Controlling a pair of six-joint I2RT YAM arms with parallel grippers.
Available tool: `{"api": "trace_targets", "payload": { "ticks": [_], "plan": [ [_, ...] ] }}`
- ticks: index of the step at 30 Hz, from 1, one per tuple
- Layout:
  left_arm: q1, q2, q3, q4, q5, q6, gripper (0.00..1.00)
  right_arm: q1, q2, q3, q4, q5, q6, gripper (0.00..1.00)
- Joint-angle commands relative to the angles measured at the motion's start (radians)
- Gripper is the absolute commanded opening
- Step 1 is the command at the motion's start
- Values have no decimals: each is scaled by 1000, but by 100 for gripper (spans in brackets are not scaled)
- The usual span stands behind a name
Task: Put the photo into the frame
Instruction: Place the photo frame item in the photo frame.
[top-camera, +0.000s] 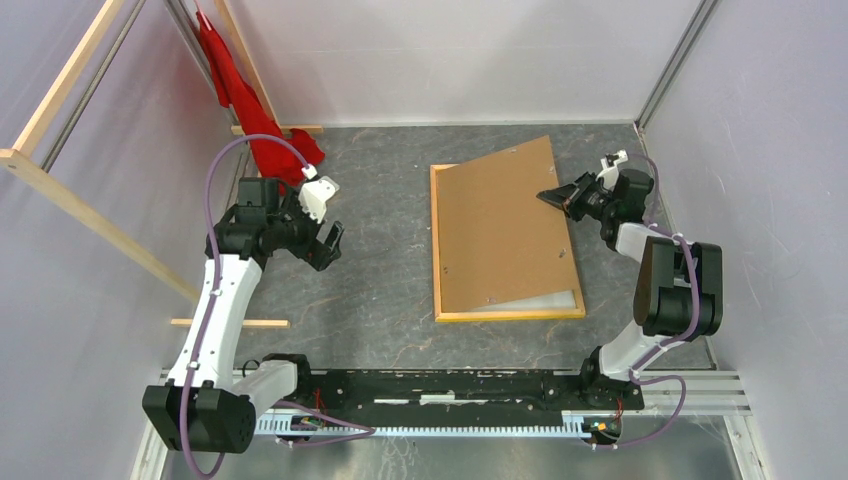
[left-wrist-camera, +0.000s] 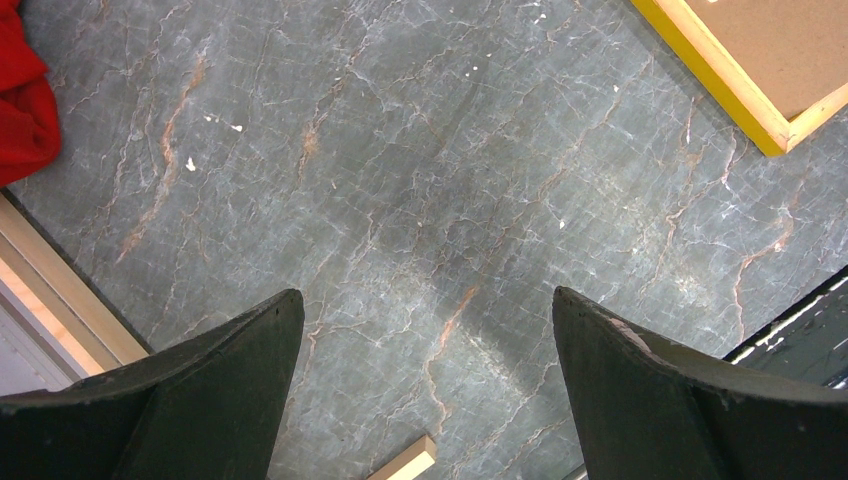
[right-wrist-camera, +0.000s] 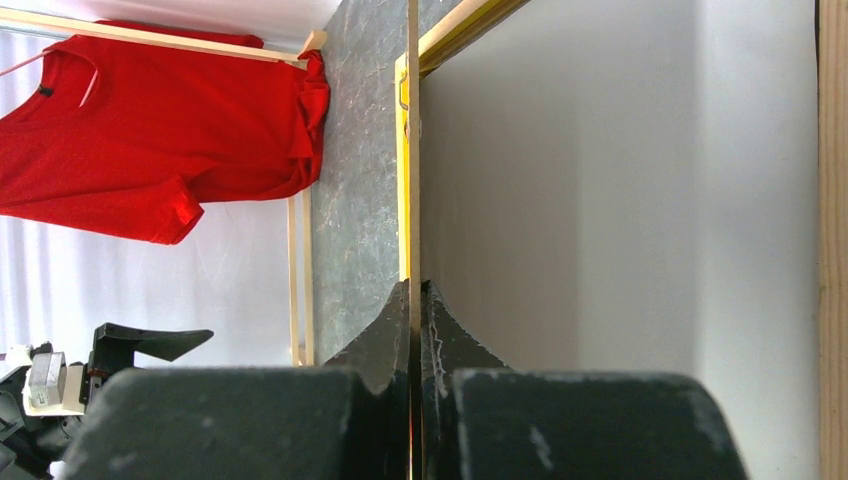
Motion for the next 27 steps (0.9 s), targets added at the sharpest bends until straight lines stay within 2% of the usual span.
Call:
{"api": "trace_targets", "payload": {
  "ticks": [1,6,10,17,22,23,25,27],
  "plan": [
    [-7,15,23,5,10,30,100,33,-1,-9,48,-7,-14,0],
    [-8,26,21,7,4,32,100,98,-12,-37,33,29,-29,0],
    [-9,31,16,6,1,33,100,195,-46,-97,28,119,-37,0],
    [-9,31,-13,8,-40,62,100,379,-136,-277,151,366,65,0],
    [-9,40,-62,32,-110,79,100,485,-174,-307,137,525,81,0],
    [-9,51,-94,44,-140,93,100,534,-184,-308,126,599,87,0],
    [-9,59,-126,69,-169,97,100,563,-179,-299,108,632,82,0],
    [-9,67,-157,111,-198,97,100,581,-168,-273,66,651,62,11]
  ]
}}
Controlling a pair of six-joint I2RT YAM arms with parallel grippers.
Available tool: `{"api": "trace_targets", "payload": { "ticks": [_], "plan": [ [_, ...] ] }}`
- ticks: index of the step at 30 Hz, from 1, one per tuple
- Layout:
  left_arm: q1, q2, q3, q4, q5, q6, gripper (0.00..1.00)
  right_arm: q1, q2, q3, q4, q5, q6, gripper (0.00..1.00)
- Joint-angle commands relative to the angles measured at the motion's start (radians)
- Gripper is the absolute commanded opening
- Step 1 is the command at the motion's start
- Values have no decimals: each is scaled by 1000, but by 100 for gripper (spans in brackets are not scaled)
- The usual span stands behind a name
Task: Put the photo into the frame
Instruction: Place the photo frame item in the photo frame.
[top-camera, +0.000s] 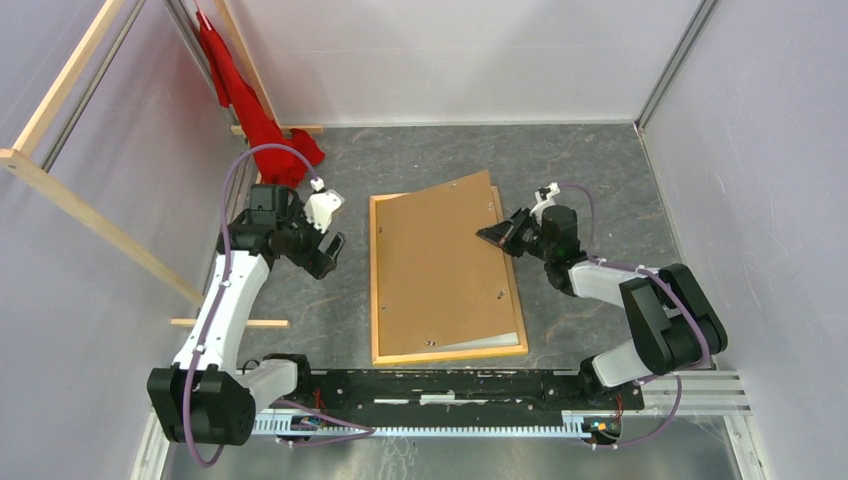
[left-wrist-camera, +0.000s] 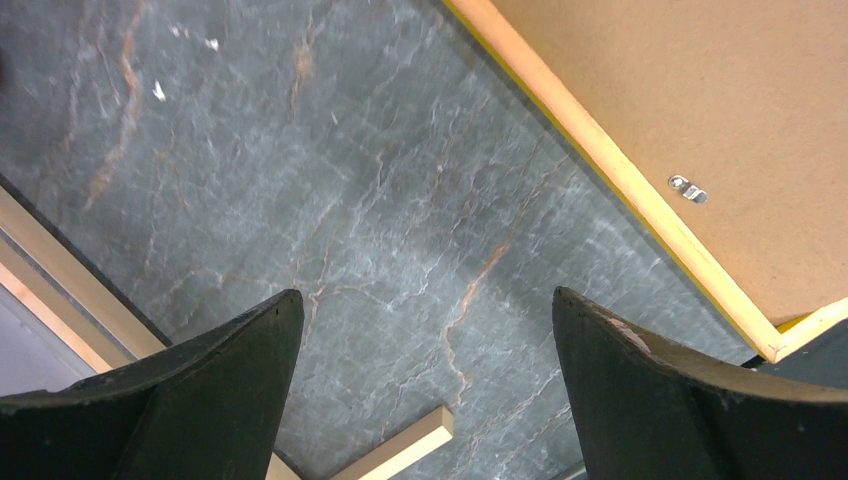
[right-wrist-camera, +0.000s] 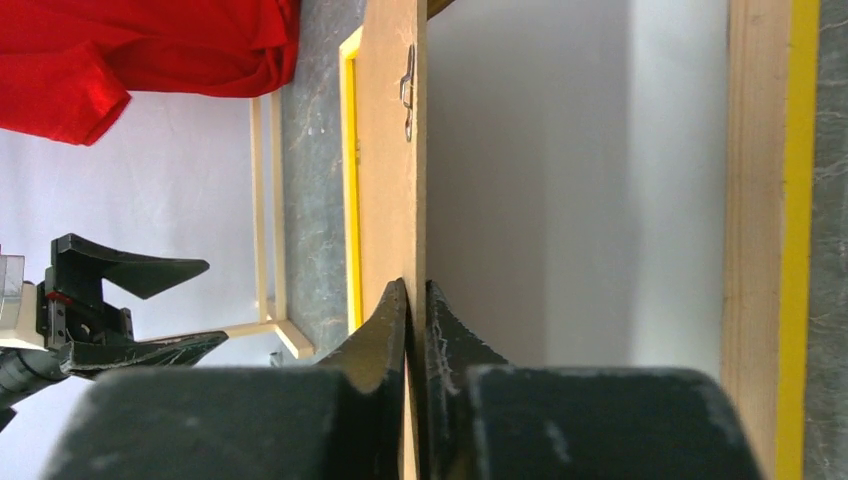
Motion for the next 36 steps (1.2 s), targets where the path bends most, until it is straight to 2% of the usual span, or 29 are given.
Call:
{"api": "trace_targets", "payload": {
  "ticks": [1,7,11,19,22,29,36],
  "plan": [
    [-4,23,-58,94,-83,43,100,53,14,25,-128,187,-107,18],
    [-4,56,-59,111,-72,28,100,79,-9,91,-287,251,-214,51],
    [-5,58,-65,115,-70,30,100,91,-17,163,-402,282,-292,63],
    [-5,56,-92,115,-55,35,100,105,-23,288,-619,326,-440,74],
    [-7,64,-100,115,-45,36,100,104,-44,306,-661,352,-480,89],
    [-21,87,-107,129,-33,30,100,95,-99,315,-701,367,-516,93],
    [-89,124,-152,182,-35,14,100,29,-191,145,-622,237,-483,95]
  ]
}}
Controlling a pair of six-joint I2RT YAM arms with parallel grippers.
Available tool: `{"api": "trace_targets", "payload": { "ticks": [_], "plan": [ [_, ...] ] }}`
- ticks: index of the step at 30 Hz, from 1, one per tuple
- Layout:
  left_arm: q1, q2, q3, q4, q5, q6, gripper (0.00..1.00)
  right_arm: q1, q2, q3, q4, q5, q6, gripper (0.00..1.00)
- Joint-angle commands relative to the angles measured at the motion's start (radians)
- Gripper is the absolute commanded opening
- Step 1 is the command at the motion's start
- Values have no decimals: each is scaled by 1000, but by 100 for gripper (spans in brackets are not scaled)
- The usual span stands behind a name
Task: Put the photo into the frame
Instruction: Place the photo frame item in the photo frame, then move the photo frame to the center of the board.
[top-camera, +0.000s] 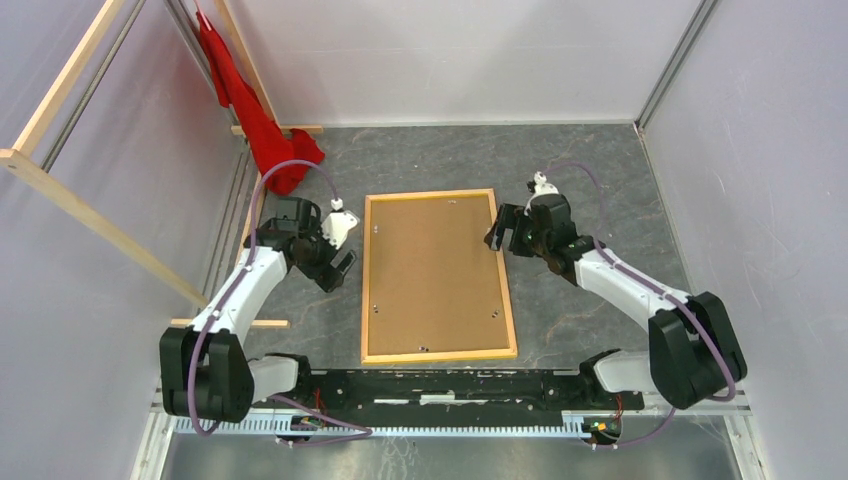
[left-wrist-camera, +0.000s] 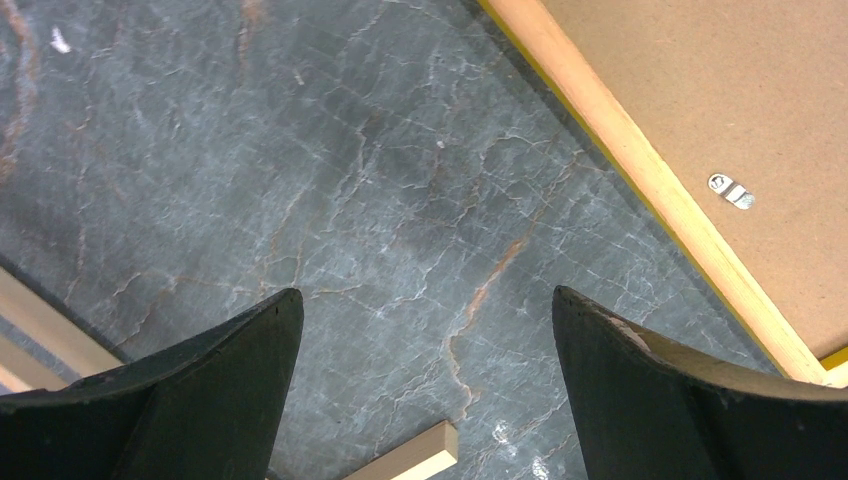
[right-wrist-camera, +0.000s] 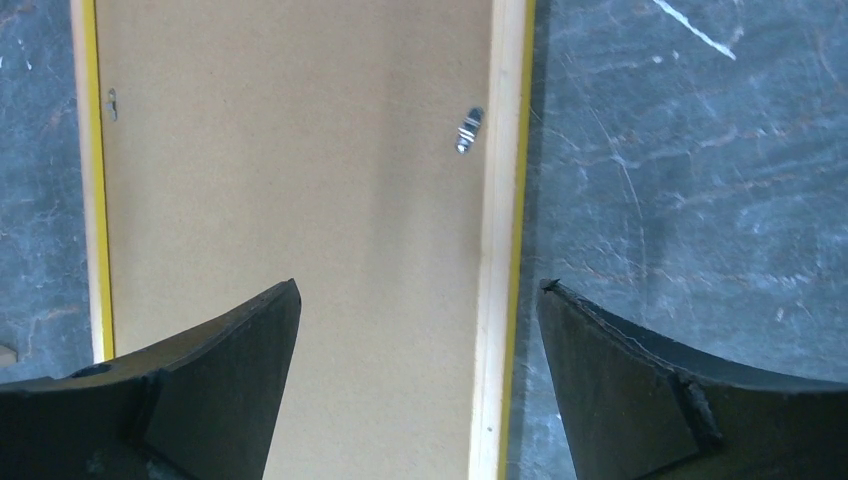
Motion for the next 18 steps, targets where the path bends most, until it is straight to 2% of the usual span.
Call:
{"api": "trace_targets", "payload": {
  "ticks": [1,10,18],
  "plan": [
    [-52,34,-28,65,28,3,100,-38,-77,-126,59,-86,8,95],
    [-162,108,-76,130,34,13,97,-42,-215,-328,125,-213,42,94],
    [-207,169,-120,193,6,-11,95,-52,-166,-422,269,-349,139,94]
  ]
}}
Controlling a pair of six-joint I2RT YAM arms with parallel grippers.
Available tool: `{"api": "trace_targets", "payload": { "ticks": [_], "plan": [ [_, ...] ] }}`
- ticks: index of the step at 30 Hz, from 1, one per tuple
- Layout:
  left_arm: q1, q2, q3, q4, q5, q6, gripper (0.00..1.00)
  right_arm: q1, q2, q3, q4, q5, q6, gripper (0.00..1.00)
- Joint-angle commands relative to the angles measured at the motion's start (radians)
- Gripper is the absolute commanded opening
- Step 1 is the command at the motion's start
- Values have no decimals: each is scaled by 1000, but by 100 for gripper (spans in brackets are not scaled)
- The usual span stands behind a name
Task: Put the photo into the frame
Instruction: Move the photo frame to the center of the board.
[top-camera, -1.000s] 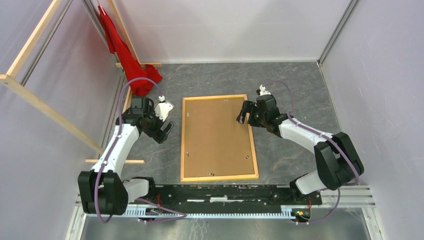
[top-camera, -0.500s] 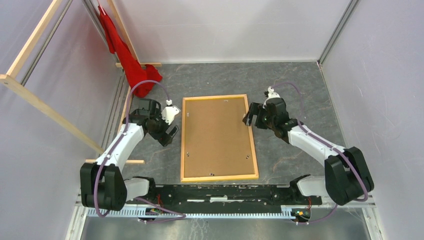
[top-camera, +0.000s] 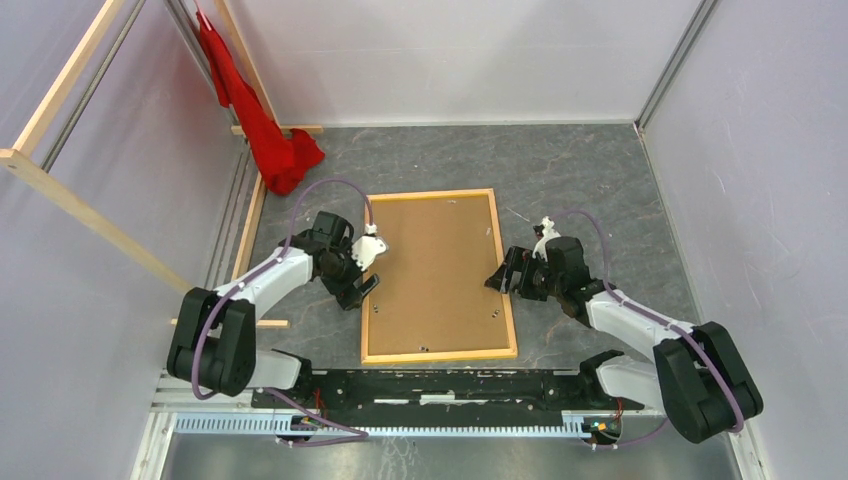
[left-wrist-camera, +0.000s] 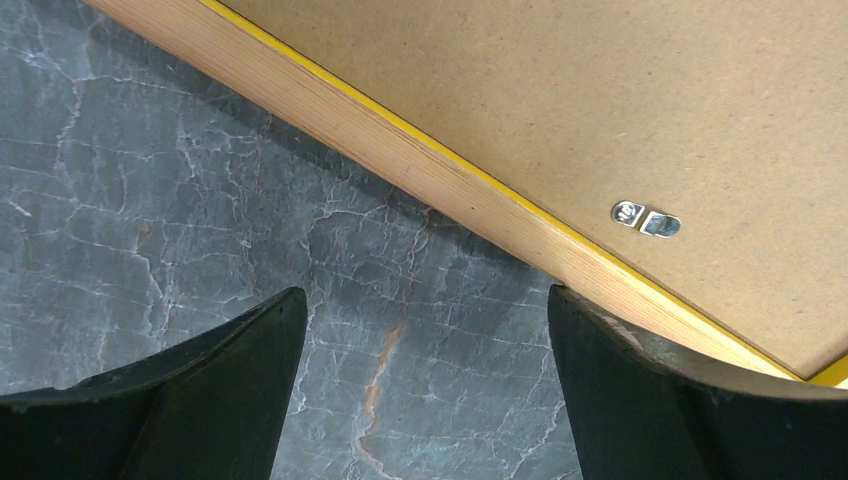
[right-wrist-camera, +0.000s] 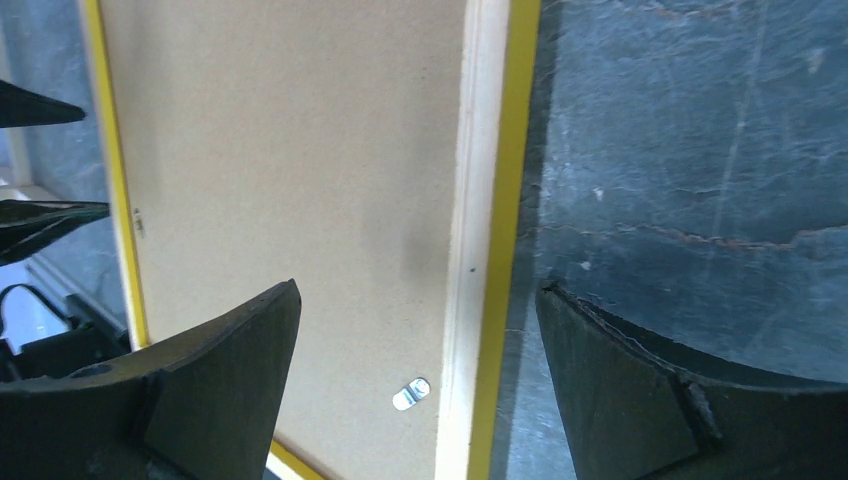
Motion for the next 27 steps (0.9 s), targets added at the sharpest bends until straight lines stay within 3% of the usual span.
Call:
{"api": "trace_targets", "payload": {
  "ticks": [1,10,17,22,27],
  "plan": [
    [-14,33,-9,78,-11,-13,95,-5,29,-34,125,-90,65,94],
    [-19,187,120,156,-22,-79,95,-8,108,18,197,-113,117,94],
    [-19,295,274,161,-36,-129,94,-21,172,137,138,-89,93,94],
    [-9,256,299,110,-46,-95,95,-65,90,179,-37,71,-20,94],
    [10,126,247,-12,39,9,99,-74,-110,149,-19,167,-49,85]
  ]
}}
